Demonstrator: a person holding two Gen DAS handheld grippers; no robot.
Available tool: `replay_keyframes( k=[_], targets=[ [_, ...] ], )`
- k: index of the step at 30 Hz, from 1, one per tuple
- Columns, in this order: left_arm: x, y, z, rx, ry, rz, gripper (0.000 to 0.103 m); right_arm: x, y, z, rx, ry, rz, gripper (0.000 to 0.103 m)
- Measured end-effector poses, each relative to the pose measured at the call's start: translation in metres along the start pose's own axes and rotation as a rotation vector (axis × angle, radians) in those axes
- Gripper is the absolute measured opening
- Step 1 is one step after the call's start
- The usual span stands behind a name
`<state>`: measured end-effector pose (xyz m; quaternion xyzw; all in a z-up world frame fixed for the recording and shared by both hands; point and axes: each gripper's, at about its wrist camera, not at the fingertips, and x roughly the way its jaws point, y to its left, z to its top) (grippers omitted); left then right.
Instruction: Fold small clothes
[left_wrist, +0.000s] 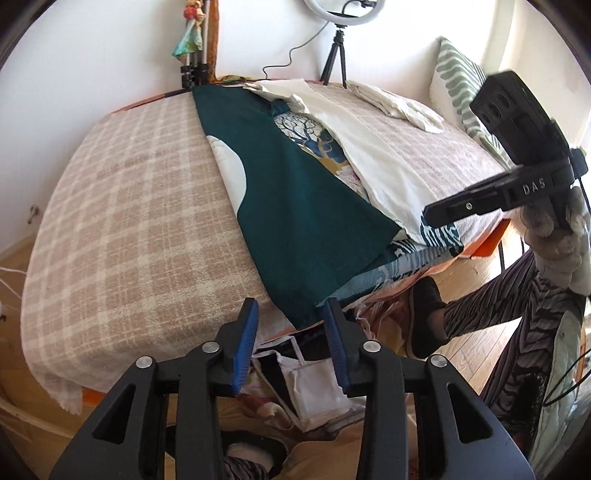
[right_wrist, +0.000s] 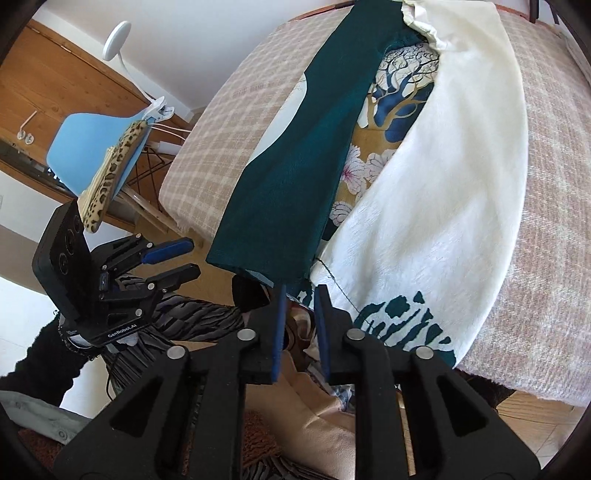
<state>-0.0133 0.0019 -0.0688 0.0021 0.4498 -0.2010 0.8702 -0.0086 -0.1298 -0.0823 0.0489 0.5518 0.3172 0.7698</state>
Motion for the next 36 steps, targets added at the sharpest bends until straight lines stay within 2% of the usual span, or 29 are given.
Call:
replay_keyframes(
  k=[1,4,6,8,11,20,23,24,25,26,27,28,29,33,36],
  targets=[
    [0.000,0.008,0.003,-0.052,-0.001,-0.019,0.038,-0.009,-0.007,-0.004,0.013,-0.032,-0.043,0.061],
    [0.008,0.028,0.009,-0.189,0.028,-0.075,0.038,-0.028,-0.039,-0.016,0.113,-0.065,-0.104,0.062],
    [0.018,0.033,0.009,-0.245,0.061,-0.117,0.038,-0.034,-0.060,-0.025,0.186,-0.060,-0.118,0.062],
    [0.027,0.035,0.006,-0.303,0.095,-0.165,0.038,-0.035,-0.079,-0.036,0.261,-0.037,-0.069,0.062],
    [0.036,0.039,-0.001,-0.390,0.136,-0.233,0.038,-0.032,-0.098,-0.050,0.354,-0.011,0.049,0.062],
    [0.054,0.048,-0.008,-0.533,0.188,-0.323,0.038,-0.004,-0.109,-0.044,0.390,0.061,0.151,0.063],
    [0.059,0.053,-0.011,-0.579,0.190,-0.366,0.034,0.007,-0.105,-0.042,0.390,0.074,0.197,0.063],
    [0.059,0.054,-0.011,-0.585,0.187,-0.378,0.031,0.009,-0.104,-0.041,0.393,0.075,0.219,0.056],
    [0.059,0.054,-0.010,-0.584,0.189,-0.385,0.022,0.011,-0.102,-0.041,0.390,0.084,0.242,0.040],
    [0.058,0.054,-0.010,-0.581,0.189,-0.392,0.014,0.015,-0.097,-0.040,0.382,0.094,0.261,0.029],
    [0.057,0.053,-0.009,-0.575,0.184,-0.389,0.010,0.016,-0.094,-0.039,0.367,0.097,0.264,0.008],
    [0.055,0.052,-0.008,-0.566,0.178,-0.387,0.004,0.015,-0.089,-0.038,0.346,0.086,0.253,0.007],
    [0.052,0.050,-0.005,-0.556,0.163,-0.388,0.003,0.011,-0.085,-0.036,0.324,0.068,0.239,0.006],
    [0.034,0.042,0.005,-0.510,0.102,-0.385,0.002,-0.010,-0.079,-0.031,0.306,-0.017,0.254,0.004],
    [0.034,0.034,0.007,-0.466,0.111,-0.365,0.002,-0.004,-0.083,-0.033,0.312,0.002,0.234,0.004]
  ],
)
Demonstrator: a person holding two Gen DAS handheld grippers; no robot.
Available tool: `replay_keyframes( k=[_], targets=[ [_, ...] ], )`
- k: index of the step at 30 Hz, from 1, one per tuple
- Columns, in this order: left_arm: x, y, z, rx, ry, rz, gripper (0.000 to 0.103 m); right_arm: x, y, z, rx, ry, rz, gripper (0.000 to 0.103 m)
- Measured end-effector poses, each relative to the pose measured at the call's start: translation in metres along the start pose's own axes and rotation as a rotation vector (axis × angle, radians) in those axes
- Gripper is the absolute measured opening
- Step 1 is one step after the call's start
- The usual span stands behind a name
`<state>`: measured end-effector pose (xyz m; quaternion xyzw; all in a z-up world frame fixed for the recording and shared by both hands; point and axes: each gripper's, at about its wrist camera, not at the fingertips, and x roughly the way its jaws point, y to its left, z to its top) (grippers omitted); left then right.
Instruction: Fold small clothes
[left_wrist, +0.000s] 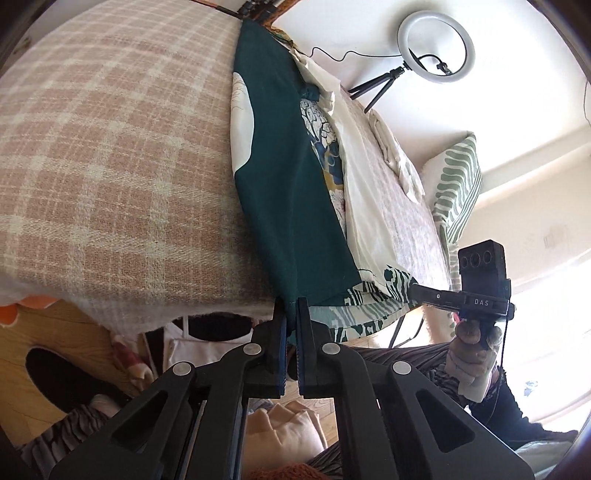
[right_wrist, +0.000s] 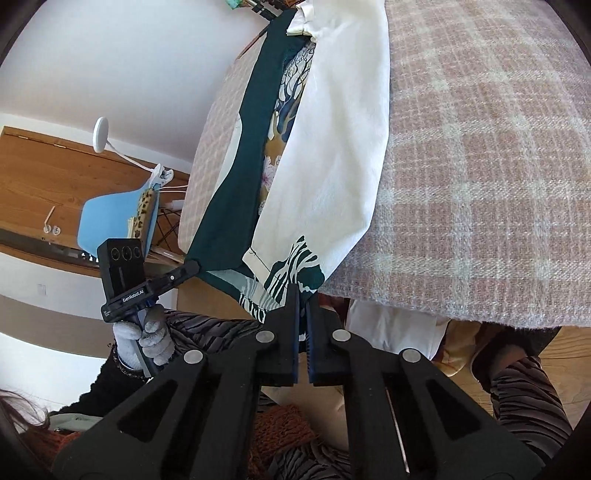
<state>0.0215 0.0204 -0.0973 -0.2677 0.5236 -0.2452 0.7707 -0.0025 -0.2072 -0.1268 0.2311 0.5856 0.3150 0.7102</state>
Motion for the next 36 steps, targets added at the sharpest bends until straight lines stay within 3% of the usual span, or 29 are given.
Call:
replay_keyframes(
  k=[3,7,18,22,26,28,32,36],
  targets=[
    [0.003,0.000,0.004,-0.002,0.002,-0.002,0.002,0.001,-0.008,0.000,0.023,0.015,0.002,0.004],
    [-0.008,-0.008,0.021,0.008,-0.055,-0.020,0.001,-0.016,-0.004,0.011,0.006,-0.018,0.026,0.004],
    [-0.013,-0.029,0.098,0.069,-0.185,-0.001,0.001,-0.046,0.011,0.088,-0.009,-0.154,0.014,0.004],
    [0.005,-0.020,0.127,0.055,-0.190,0.030,0.001,-0.038,0.003,0.124,0.045,-0.181,0.016,0.004],
    [0.024,-0.006,0.154,0.023,-0.181,0.080,0.001,-0.025,-0.002,0.153,0.041,-0.171,-0.062,0.004],
    [0.032,-0.001,0.163,0.019,-0.179,0.101,0.001,-0.021,-0.011,0.166,0.067,-0.167,-0.062,0.004],
    [0.044,0.012,0.173,-0.023,-0.173,0.114,0.001,-0.009,-0.025,0.183,0.107,-0.150,-0.073,0.004],
    [0.049,0.010,0.177,-0.002,-0.175,0.136,0.001,-0.003,-0.031,0.191,0.118,-0.136,-0.103,0.004]
  ],
)
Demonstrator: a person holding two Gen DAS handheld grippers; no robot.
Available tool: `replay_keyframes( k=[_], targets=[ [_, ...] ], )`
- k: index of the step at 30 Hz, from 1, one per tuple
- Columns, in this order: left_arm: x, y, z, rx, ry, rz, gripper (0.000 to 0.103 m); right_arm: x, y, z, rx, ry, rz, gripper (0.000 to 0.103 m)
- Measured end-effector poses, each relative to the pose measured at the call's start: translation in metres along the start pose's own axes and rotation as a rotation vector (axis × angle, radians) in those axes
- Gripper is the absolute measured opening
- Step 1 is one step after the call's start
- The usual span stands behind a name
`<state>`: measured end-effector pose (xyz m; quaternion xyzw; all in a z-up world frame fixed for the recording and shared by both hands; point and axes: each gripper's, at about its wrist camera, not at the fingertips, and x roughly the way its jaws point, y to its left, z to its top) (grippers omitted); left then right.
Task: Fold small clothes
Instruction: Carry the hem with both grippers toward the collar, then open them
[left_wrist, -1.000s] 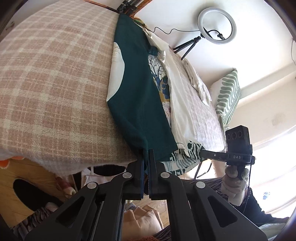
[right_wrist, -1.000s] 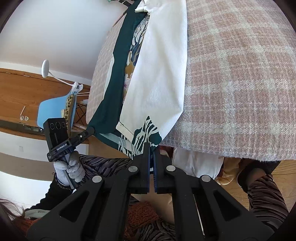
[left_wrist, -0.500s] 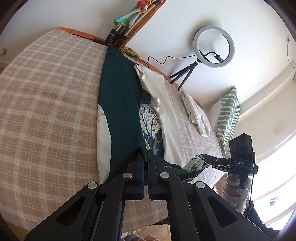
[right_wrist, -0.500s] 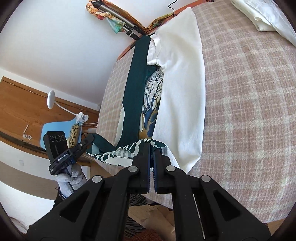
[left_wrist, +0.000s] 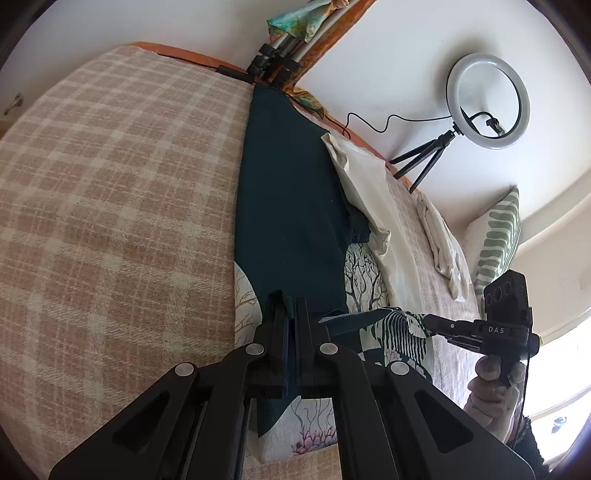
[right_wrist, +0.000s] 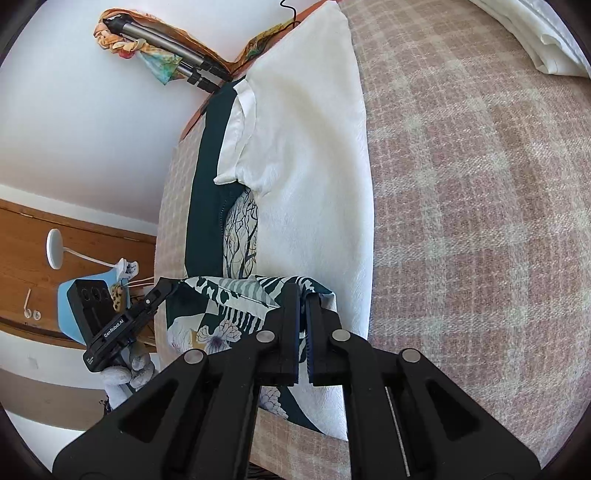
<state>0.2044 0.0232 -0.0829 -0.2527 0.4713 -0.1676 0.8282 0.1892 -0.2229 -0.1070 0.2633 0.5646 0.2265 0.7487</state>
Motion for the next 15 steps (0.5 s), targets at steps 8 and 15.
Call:
replay_keyframes(
  k=[8,15],
  targets=[
    [-0.033,-0.001,0.016,0.000,-0.154,0.039,0.019,-0.039,-0.003,0.005,-0.007,-0.132,0.007,0.058],
    [-0.043,-0.010,0.009,0.103,-0.167,0.059,0.019,-0.044,0.013,0.000,-0.116,-0.165,-0.065,0.058]
  ],
)
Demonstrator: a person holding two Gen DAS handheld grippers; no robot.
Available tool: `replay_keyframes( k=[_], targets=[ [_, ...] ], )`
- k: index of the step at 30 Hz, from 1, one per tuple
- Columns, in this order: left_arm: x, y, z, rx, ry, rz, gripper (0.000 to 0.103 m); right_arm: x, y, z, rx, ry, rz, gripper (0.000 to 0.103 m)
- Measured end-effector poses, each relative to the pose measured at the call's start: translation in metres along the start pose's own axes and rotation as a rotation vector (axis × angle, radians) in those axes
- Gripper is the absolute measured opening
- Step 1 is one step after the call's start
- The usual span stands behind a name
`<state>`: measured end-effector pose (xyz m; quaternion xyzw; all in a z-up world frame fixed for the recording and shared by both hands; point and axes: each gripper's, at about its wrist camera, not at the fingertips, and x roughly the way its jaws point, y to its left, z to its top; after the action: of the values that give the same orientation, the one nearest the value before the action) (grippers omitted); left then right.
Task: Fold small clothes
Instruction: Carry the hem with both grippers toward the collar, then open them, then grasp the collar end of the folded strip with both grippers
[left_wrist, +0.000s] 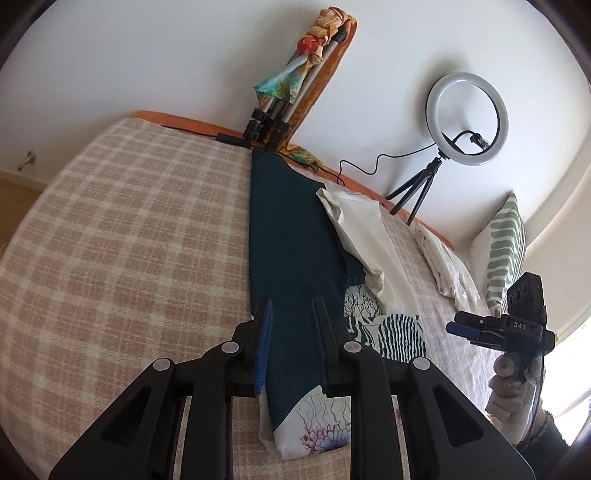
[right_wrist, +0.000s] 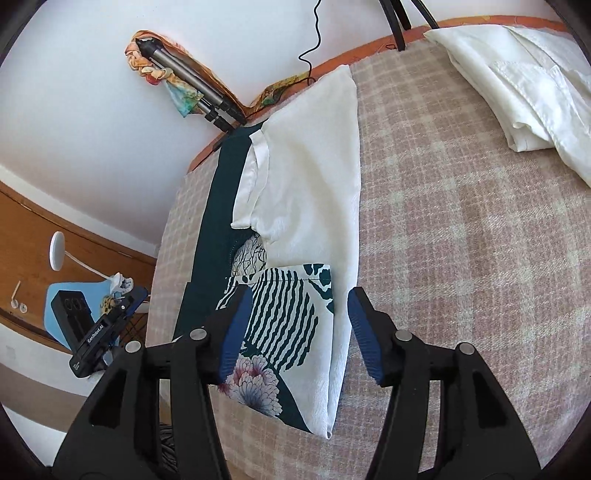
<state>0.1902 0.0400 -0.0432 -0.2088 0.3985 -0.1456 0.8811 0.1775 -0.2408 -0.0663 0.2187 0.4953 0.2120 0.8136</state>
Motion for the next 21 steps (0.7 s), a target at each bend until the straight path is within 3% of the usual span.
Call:
replay_keyframes(
  k=[7,9,11,14,21],
  targets=[
    [0.014,-0.004,0.010,0.037,0.032,0.036,0.020,0.011,0.004,0.014,-0.043,0.010,-0.023,0.058],
    [0.018,-0.009,0.020,0.062,0.025,0.053,0.027,0.012,0.005,0.021,-0.061,0.008,-0.028,0.058],
    [0.025,-0.014,0.032,0.085,0.031,0.061,0.041,0.015,0.004,0.030,-0.062,0.010,-0.035,0.058],
    [0.039,-0.014,0.052,0.089,0.050,0.068,0.046,0.020,-0.003,0.048,-0.062,0.000,-0.065,0.058],
    [0.095,0.007,0.105,0.078,0.133,0.072,0.047,0.038,-0.028,0.103,-0.057,-0.044,-0.043,0.061]
  ],
)
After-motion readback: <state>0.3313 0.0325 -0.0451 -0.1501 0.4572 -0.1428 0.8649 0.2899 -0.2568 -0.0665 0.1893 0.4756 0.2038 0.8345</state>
